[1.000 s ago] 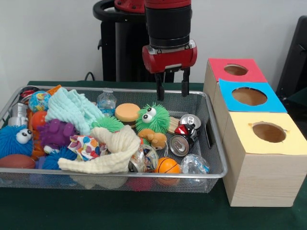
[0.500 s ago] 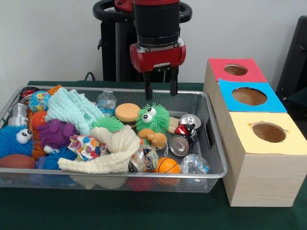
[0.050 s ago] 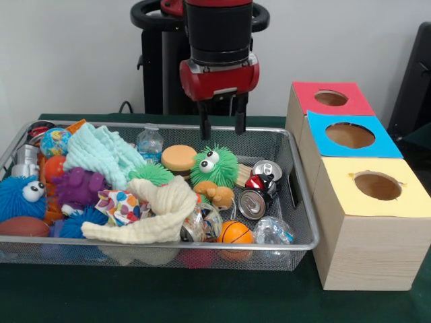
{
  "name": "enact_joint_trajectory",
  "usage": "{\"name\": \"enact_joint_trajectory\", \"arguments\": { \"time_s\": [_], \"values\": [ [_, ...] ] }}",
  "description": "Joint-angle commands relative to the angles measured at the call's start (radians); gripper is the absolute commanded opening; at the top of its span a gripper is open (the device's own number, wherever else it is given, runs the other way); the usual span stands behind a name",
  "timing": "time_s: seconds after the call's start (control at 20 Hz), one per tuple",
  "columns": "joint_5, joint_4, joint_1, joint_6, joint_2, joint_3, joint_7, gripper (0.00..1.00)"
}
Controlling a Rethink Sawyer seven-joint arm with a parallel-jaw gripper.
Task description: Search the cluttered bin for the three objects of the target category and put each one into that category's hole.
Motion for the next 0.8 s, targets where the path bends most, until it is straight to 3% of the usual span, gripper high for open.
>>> {"name": "enact_joint_trajectory", "arguments": {
  "time_s": [0.05,0.25,0.8],
  "values": [
    [-0.075,-0.045,0.043,0.055,0.044,0.013,-0.28,1.0],
    [-0.114,-0.033,0.06,0.016,0.051,0.001,-0.264,1.0],
    [-0.145,-0.174,0.012,0.029,0.249,0.001,-0.389,1.0]
  ]
}}
